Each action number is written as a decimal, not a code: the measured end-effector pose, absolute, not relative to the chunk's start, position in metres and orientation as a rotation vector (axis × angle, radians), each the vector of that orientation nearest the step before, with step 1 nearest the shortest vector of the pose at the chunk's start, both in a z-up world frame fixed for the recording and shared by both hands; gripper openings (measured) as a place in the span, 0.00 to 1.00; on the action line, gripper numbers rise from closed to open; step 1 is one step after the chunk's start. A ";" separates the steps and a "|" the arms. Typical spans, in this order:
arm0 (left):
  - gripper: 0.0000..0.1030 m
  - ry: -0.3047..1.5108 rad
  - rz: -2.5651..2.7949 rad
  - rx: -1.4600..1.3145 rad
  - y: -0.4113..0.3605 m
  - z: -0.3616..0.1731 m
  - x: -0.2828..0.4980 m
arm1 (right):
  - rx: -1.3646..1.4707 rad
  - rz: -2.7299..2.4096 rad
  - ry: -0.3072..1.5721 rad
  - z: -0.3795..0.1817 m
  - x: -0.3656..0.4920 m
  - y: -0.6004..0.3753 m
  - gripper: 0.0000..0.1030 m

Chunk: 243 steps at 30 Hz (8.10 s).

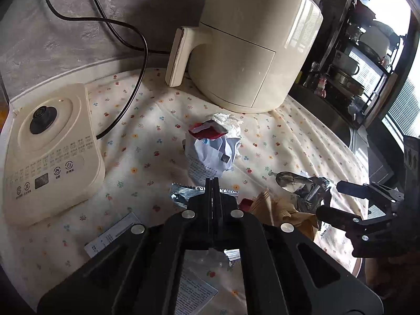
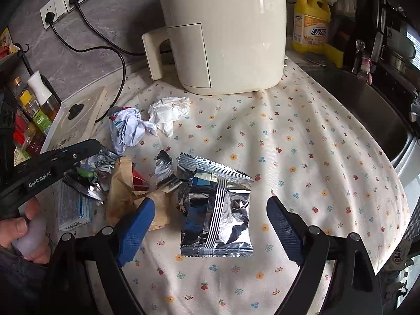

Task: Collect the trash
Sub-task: 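Grasp the silver snack bag with the right tool while the left tool grasps a foil wrapper, then carry the silver bag and foil wrapper toward the white bin with both tools, then open both tools over the white bin to drop the bag and wrapper, then move both tools back over the remaining trash on the cloth, then grasp the blister pack with the left tool while the right tool grasps the brown paper, then carry the blister pack and brown paper over the white bin with both tools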

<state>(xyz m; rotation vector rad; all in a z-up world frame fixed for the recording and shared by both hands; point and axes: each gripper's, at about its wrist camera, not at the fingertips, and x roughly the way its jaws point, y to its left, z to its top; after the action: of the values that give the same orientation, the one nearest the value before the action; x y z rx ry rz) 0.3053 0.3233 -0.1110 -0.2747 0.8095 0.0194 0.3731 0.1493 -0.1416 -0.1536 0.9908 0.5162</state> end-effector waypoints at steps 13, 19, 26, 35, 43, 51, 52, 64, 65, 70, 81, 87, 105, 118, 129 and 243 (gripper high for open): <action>0.72 0.742 0.076 -0.253 0.312 -0.096 0.277 | -0.110 0.501 0.994 -0.134 0.350 0.116 0.14; 0.51 0.828 0.096 -0.261 0.303 -0.119 0.282 | -0.084 0.468 0.978 -0.126 0.340 0.095 0.14; 0.07 0.789 0.100 -0.302 0.306 -0.117 0.276 | -0.068 0.445 0.974 -0.119 0.330 0.075 0.14; 0.07 0.701 0.082 -0.281 0.277 -0.080 0.256 | -0.012 0.444 0.946 -0.107 0.314 0.038 0.15; 0.07 0.690 -0.008 -0.261 0.191 -0.067 0.250 | 0.016 0.411 0.934 -0.101 0.296 -0.034 0.15; 0.07 0.736 -0.158 -0.189 0.068 -0.069 0.270 | 0.076 0.290 0.949 -0.099 0.278 -0.144 0.18; 0.07 0.741 -0.178 -0.181 0.053 -0.070 0.272 | 0.081 0.273 0.953 -0.100 0.275 -0.158 0.18; 0.07 0.814 -0.345 -0.165 -0.108 -0.106 0.277 | 0.103 0.111 1.033 -0.131 0.248 -0.312 0.20; 0.07 0.820 -0.350 -0.171 -0.118 -0.109 0.276 | 0.101 0.103 1.048 -0.137 0.247 -0.322 0.20; 0.07 0.858 -0.347 -0.191 -0.151 -0.133 0.272 | 0.093 0.081 1.108 -0.163 0.243 -0.359 0.21; 0.07 1.014 -0.336 -0.236 -0.191 -0.221 0.257 | 0.013 0.092 1.251 -0.232 0.242 -0.384 0.47; 0.07 1.098 -0.379 -0.240 -0.215 -0.257 0.254 | 0.016 0.039 1.288 -0.245 0.231 -0.410 0.55; 0.68 1.165 -0.516 -0.213 -0.246 -0.265 0.274 | 0.090 -0.090 1.267 -0.228 0.210 -0.442 0.76; 0.83 1.026 -0.351 -0.182 -0.155 -0.192 0.265 | 0.051 0.020 1.161 -0.176 0.238 -0.360 0.89; 0.86 0.911 -0.228 -0.178 -0.065 -0.132 0.250 | 0.034 0.155 1.066 -0.137 0.263 -0.269 0.92; 0.34 0.949 -0.339 -0.030 -0.068 -0.121 0.277 | 0.228 0.236 1.021 -0.123 0.252 -0.264 0.08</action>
<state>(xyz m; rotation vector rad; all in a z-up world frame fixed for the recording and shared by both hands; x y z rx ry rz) 0.2775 -0.0683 -0.1209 -0.0305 0.9494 -0.3390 0.2520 -0.2636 -0.1227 0.2284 1.0210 0.2360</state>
